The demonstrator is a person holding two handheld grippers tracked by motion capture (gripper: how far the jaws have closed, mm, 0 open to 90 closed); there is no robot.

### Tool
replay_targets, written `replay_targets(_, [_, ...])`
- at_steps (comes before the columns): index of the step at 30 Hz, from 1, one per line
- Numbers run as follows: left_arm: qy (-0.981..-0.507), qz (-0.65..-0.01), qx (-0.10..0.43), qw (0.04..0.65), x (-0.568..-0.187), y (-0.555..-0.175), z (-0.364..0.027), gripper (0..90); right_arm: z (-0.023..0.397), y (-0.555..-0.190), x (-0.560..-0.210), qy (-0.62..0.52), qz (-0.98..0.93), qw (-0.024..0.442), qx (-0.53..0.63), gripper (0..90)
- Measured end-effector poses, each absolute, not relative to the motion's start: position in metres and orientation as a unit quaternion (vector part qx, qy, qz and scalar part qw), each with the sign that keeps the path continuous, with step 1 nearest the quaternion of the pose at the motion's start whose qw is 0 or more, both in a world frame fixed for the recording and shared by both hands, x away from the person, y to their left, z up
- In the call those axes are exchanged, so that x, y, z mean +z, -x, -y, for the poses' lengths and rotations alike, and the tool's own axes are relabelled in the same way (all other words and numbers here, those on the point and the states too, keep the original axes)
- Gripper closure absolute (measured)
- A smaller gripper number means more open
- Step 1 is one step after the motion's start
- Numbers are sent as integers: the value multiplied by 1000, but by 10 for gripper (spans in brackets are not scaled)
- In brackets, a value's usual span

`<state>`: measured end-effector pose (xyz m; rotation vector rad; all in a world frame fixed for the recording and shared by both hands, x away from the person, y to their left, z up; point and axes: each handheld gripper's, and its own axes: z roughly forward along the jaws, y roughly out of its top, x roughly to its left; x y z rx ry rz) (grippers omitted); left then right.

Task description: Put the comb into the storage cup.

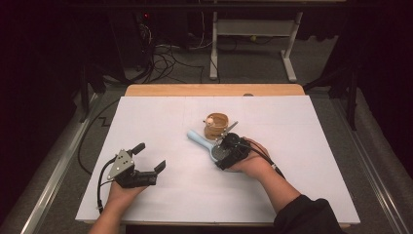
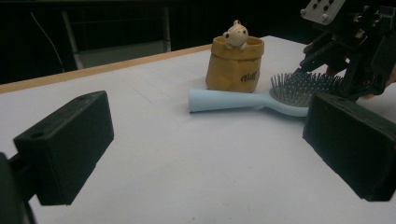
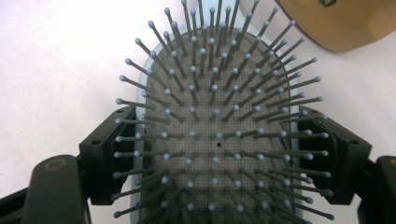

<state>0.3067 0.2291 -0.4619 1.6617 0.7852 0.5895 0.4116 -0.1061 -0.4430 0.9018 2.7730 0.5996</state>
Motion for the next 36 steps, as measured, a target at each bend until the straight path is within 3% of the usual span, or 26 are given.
replay_targets(36, [-711,-329,272,559,-462,-304,-225,31,134,-363,-415,-283,-931,91,211,213])
